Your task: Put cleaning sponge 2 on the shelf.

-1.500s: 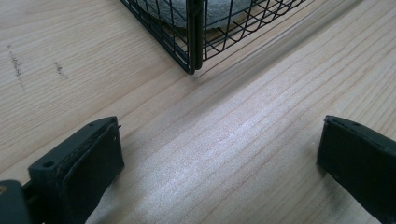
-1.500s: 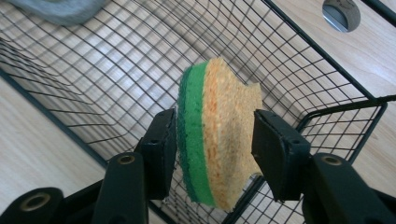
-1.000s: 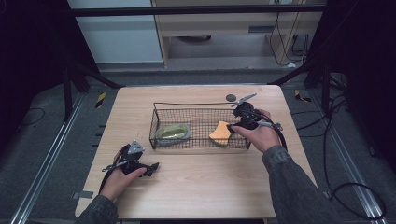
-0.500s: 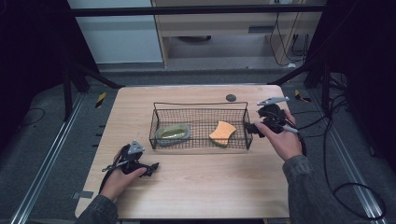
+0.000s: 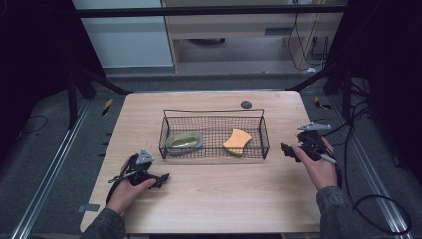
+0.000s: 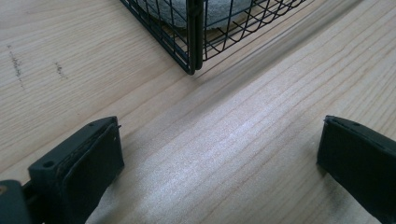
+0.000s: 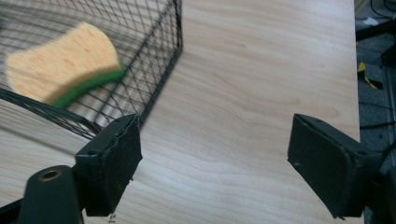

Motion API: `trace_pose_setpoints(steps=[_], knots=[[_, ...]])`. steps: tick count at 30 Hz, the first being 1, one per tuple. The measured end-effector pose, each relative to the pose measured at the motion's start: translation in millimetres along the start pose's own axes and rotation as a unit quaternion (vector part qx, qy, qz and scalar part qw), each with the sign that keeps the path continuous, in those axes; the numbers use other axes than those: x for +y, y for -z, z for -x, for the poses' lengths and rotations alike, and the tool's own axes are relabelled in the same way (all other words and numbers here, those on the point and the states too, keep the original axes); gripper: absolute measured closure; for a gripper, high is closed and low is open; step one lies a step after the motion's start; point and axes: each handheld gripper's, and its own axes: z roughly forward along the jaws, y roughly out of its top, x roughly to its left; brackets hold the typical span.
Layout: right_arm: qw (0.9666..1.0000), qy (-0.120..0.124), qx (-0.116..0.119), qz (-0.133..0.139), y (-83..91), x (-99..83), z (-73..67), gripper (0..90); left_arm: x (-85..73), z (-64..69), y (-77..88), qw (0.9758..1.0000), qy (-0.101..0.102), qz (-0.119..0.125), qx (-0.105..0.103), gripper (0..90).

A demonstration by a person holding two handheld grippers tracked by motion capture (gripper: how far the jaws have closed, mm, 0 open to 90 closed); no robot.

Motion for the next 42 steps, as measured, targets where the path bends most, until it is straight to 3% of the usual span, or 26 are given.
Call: trace_pose_setpoints(steps=[8, 14, 18, 22, 30, 42], knots=[[0.9995, -0.026, -0.006, -0.02, -17.5, -24.6, 12.6, 21.2, 0.0, 0.0, 0.0, 1.0, 0.0, 0.0, 0.0, 0.0], [0.9985, -0.03, -0.002, -0.045, -32.2, -32.2, 15.9, 14.8, 0.0, 0.0, 0.0, 1.0, 0.0, 0.0, 0.0, 0.0], [0.9973, -0.047, -0.005, -0.056, -44.9, -35.5, 20.0, 8.0, 0.0, 0.0, 0.0, 1.0, 0.0, 0.0, 0.0, 0.0], [0.9962, -0.051, -0.026, -0.066, -56.7, -37.9, 23.2, 8.3, 0.0, 0.0, 0.0, 1.0, 0.0, 0.0, 0.0, 0.0], [0.9959, -0.074, -0.029, -0.043, -67.8, -40.1, 29.7, 9.5, 0.0, 0.0, 0.0, 1.0, 0.0, 0.0, 0.0, 0.0], [0.9974, -0.059, -0.04, -0.01, -74.0, -47.2, 27.3, 5.2, 0.1, -0.1, -0.1, 1.0, 0.0, 0.0, 0.0, 0.0]])
